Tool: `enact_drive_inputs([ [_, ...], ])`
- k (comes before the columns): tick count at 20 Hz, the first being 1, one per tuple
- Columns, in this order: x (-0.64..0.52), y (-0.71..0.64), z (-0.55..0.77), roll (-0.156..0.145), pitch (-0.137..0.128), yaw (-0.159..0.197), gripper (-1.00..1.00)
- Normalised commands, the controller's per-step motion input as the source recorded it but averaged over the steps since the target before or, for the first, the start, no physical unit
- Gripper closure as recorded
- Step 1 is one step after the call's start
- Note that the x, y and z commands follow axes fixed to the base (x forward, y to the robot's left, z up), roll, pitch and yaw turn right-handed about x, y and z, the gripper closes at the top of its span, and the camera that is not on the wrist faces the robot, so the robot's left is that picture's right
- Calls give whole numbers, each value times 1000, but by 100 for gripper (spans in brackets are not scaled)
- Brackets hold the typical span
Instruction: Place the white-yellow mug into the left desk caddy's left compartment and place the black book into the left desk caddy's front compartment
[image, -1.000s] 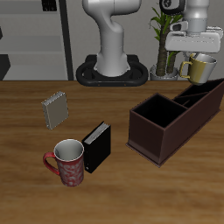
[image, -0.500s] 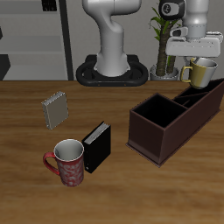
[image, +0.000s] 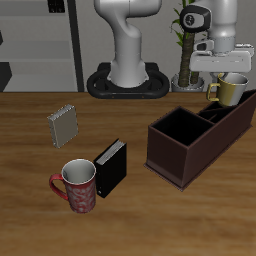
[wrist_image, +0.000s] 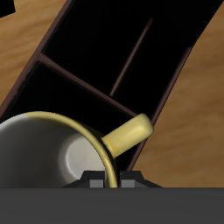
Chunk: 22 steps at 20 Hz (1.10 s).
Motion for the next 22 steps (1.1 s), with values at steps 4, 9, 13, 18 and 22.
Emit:
enact_drive_inputs([
  [4, 80, 48, -206, 15, 34, 14, 100],
  [9, -13, 107, -168, 25, 26, 13, 100],
  [13, 4, 159, -176, 39, 30, 32, 100],
  [18, 27, 153, -201, 28, 34, 24, 100],
  [22, 28, 77, -153, 35, 54, 16, 100],
])
